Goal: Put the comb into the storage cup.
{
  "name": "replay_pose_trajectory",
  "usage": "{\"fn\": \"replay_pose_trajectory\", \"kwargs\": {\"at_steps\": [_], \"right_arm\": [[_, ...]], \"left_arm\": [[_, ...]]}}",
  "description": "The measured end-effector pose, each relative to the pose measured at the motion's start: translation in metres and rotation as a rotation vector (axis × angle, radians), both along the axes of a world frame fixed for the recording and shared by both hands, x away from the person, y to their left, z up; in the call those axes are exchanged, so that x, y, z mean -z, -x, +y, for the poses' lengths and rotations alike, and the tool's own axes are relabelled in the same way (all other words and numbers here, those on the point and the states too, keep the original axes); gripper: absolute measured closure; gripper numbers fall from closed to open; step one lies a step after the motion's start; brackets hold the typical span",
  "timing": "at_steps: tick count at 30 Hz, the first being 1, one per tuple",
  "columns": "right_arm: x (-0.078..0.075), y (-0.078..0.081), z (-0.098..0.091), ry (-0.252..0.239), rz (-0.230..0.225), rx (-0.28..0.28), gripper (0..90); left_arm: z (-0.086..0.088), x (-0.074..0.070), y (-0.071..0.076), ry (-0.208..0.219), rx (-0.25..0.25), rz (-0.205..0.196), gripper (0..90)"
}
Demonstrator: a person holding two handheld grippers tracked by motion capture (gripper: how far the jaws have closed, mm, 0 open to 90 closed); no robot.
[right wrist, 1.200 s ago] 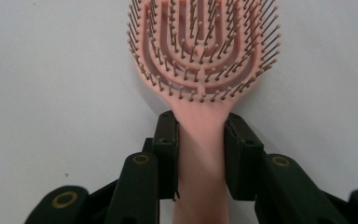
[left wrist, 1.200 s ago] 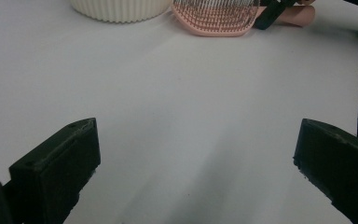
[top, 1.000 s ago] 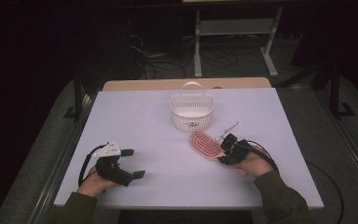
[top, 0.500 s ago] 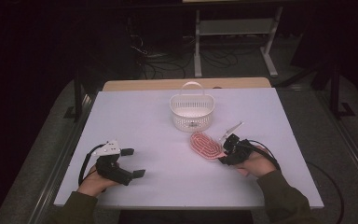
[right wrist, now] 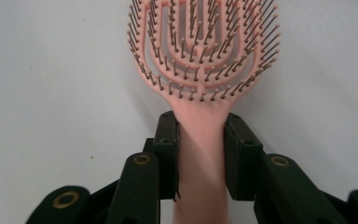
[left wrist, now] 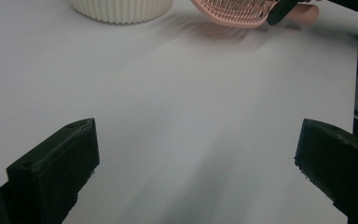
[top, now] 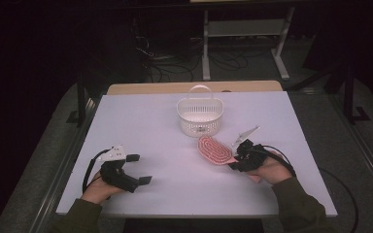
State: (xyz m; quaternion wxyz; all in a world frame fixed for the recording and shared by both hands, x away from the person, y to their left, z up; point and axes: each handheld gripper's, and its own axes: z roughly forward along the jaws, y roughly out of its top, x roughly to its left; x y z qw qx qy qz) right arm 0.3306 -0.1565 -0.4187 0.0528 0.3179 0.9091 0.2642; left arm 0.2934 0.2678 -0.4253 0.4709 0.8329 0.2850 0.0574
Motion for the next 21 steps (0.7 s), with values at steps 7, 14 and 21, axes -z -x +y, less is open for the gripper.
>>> {"fn": "replay_pose_trajectory", "kwargs": {"at_steps": [7, 14, 21], "right_arm": [[-0.005, 0.002, 0.000, -0.043, -0.012, -0.013, 68.9], [-0.010, 0.003, 0.001, -0.088, -0.040, -0.029, 68.9], [-0.015, 0.005, 0.001, -0.144, -0.063, -0.040, 68.9]], "left_arm": [[0.001, 0.000, 0.000, 0.008, -0.008, -0.003, 0.0], [0.001, -0.001, 0.000, 0.012, -0.006, -0.009, 0.0], [-0.001, -0.002, -0.002, 0.015, -0.007, -0.015, 0.2]]}}
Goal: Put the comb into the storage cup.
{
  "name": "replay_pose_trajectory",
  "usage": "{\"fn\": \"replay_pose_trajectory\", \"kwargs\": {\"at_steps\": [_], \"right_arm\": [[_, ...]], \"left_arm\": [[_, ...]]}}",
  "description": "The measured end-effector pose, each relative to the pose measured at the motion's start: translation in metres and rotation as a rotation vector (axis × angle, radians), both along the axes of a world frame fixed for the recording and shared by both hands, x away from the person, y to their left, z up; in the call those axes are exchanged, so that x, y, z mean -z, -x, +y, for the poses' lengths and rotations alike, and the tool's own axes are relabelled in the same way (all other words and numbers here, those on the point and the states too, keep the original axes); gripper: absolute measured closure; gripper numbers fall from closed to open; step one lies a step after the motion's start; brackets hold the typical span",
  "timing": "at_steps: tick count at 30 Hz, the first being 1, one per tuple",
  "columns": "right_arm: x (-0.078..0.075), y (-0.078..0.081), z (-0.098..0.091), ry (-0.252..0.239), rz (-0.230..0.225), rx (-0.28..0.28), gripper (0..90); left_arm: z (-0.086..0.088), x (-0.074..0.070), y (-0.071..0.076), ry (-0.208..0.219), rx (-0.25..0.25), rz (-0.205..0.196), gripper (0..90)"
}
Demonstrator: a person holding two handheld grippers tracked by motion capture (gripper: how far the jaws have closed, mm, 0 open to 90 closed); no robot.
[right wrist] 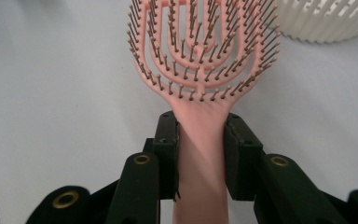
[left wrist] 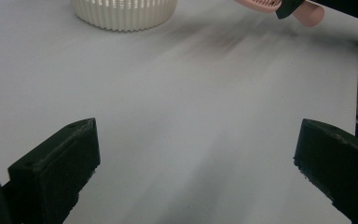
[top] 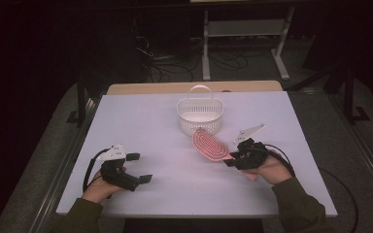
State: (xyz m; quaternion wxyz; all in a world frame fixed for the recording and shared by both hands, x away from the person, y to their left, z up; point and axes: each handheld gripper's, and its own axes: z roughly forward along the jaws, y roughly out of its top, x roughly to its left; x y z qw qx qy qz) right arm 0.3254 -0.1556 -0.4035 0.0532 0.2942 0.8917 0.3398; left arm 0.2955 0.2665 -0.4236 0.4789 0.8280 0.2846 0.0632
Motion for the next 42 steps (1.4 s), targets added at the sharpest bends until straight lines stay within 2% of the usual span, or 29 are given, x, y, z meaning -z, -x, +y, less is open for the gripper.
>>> {"fn": "replay_pose_trajectory", "kwargs": {"at_steps": [7, 11, 18, 24, 27, 34, 42], "right_arm": [[-0.004, -0.001, 0.006, -0.033, -0.018, -0.011, 68.9], [-0.007, -0.002, 0.012, -0.030, -0.039, -0.030, 68.9], [-0.011, -0.007, 0.017, -0.040, -0.055, -0.045, 68.9], [-0.017, -0.010, 0.019, -0.045, -0.071, -0.045, 68.9], [-0.021, -0.012, 0.020, -0.037, -0.077, -0.035, 68.9], [-0.024, -0.015, 0.022, -0.054, -0.088, -0.035, 68.9], [-0.026, -0.016, 0.025, -0.071, -0.082, -0.025, 68.9]], "left_arm": [[-0.003, -0.004, -0.005, 0.020, -0.009, 0.000, 0.1], [-0.007, -0.008, -0.012, 0.011, -0.010, -0.002, 0.1], [-0.011, -0.020, -0.022, 0.026, -0.014, -0.023, 0.2], [-0.018, -0.026, -0.031, 0.046, -0.004, -0.031, 0.4], [-0.024, -0.030, -0.034, 0.043, 0.009, -0.032, 0.4], [-0.036, -0.036, -0.041, 0.042, 0.022, -0.036, 0.5], [-0.049, -0.042, -0.047, 0.071, 0.042, -0.041, 0.4]]}}
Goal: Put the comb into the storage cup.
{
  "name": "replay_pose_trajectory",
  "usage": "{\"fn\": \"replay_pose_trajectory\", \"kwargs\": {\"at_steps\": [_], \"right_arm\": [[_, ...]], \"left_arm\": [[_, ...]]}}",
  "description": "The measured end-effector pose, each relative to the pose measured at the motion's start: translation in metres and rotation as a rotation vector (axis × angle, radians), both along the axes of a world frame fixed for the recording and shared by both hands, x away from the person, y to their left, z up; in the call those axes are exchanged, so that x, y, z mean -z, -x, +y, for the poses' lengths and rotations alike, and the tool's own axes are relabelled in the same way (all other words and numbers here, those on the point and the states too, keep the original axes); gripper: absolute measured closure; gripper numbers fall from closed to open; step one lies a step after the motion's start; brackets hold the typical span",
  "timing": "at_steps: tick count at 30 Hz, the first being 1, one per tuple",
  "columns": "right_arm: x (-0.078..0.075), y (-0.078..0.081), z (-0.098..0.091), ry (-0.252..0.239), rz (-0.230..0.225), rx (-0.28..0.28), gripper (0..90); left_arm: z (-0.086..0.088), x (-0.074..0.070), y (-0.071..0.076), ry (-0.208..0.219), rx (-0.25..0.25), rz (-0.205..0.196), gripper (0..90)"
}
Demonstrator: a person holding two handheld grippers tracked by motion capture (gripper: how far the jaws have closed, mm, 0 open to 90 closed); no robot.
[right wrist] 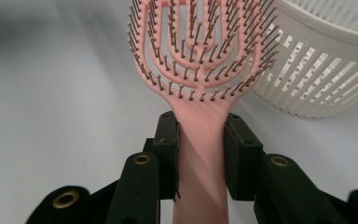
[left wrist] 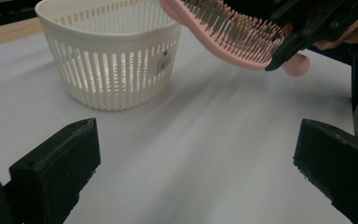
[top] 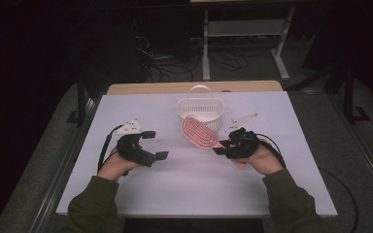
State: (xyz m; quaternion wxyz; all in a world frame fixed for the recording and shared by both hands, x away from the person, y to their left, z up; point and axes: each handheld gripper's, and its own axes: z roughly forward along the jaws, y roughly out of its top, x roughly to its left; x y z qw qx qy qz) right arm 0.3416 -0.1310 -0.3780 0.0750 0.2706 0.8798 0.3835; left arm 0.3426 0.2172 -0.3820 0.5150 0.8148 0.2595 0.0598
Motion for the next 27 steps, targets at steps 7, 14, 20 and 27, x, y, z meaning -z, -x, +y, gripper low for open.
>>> {"fn": "replay_pose_trajectory", "kwargs": {"at_steps": [7, 14, 20, 27], "right_arm": [[0.002, -0.002, 0.011, -0.001, -0.008, -0.013, 68.9], [0.007, -0.002, 0.020, -0.015, -0.017, -0.022, 68.9], [0.010, -0.002, 0.023, -0.034, -0.025, -0.034, 68.9], [0.011, -0.001, 0.027, -0.049, -0.032, -0.052, 68.8]], "left_arm": [[-0.008, 0.000, -0.002, 0.040, 0.008, -0.002, 0.5], [-0.009, 0.009, -0.002, 0.043, 0.008, 0.022, 0.4], [-0.012, 0.012, -0.002, 0.049, 0.002, 0.027, 0.4], [-0.017, 0.013, -0.001, 0.059, 0.002, 0.031, 0.4]]}}
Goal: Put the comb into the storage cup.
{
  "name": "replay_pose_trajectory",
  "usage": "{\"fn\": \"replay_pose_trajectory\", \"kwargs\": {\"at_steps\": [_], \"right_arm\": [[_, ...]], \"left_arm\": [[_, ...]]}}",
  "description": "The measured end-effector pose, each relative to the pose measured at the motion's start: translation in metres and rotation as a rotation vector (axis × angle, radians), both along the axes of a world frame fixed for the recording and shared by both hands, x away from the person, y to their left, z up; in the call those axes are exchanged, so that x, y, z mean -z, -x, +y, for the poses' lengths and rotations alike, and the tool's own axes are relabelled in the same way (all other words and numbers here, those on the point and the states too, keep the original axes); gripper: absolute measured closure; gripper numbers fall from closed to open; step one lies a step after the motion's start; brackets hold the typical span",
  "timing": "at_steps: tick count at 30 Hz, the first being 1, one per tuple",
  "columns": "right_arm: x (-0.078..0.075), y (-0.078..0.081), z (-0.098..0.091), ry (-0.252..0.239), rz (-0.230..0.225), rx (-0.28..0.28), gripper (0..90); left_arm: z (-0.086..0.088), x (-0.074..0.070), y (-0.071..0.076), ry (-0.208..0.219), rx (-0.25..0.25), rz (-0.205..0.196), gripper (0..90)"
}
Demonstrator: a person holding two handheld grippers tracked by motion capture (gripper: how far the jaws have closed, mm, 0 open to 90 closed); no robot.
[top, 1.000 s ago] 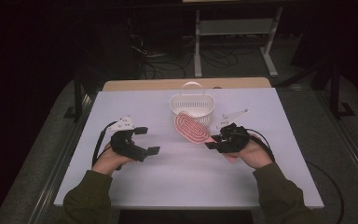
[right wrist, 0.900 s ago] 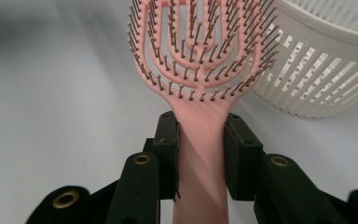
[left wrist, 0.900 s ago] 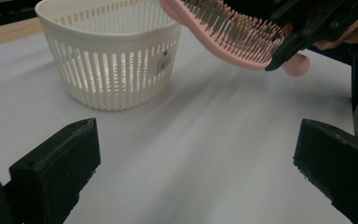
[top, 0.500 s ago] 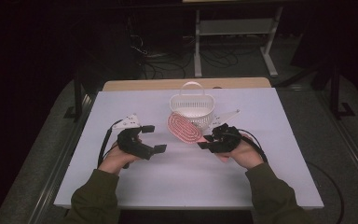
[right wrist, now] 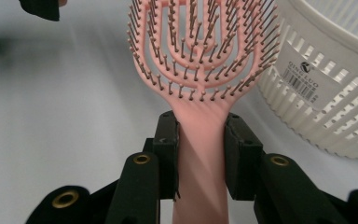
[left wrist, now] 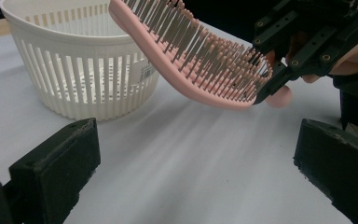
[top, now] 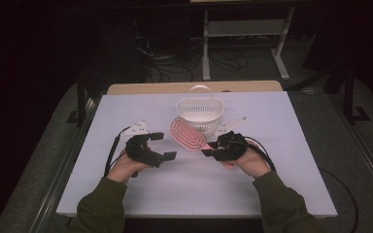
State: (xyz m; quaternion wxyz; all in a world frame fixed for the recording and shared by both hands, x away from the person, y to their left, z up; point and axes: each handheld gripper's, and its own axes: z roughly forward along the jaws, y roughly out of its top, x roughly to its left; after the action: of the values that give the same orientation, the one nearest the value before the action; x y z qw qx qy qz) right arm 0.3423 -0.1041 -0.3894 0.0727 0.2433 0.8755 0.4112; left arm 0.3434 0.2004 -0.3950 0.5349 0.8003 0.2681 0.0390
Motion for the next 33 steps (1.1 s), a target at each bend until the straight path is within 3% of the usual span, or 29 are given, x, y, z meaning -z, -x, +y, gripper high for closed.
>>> {"fn": "replay_pose_trajectory", "kwargs": {"at_steps": [18, 33], "right_arm": [[-0.001, 0.005, 0.008, -0.030, -0.011, -0.031, 68.8], [0.000, 0.008, 0.015, -0.036, -0.022, -0.046, 68.8]], "left_arm": [[-0.013, 0.003, 0.003, 0.003, 0.006, 0.007, 0.3], [-0.018, 0.003, 0.004, 0.025, -0.045, 0.003, 0.4]]}}
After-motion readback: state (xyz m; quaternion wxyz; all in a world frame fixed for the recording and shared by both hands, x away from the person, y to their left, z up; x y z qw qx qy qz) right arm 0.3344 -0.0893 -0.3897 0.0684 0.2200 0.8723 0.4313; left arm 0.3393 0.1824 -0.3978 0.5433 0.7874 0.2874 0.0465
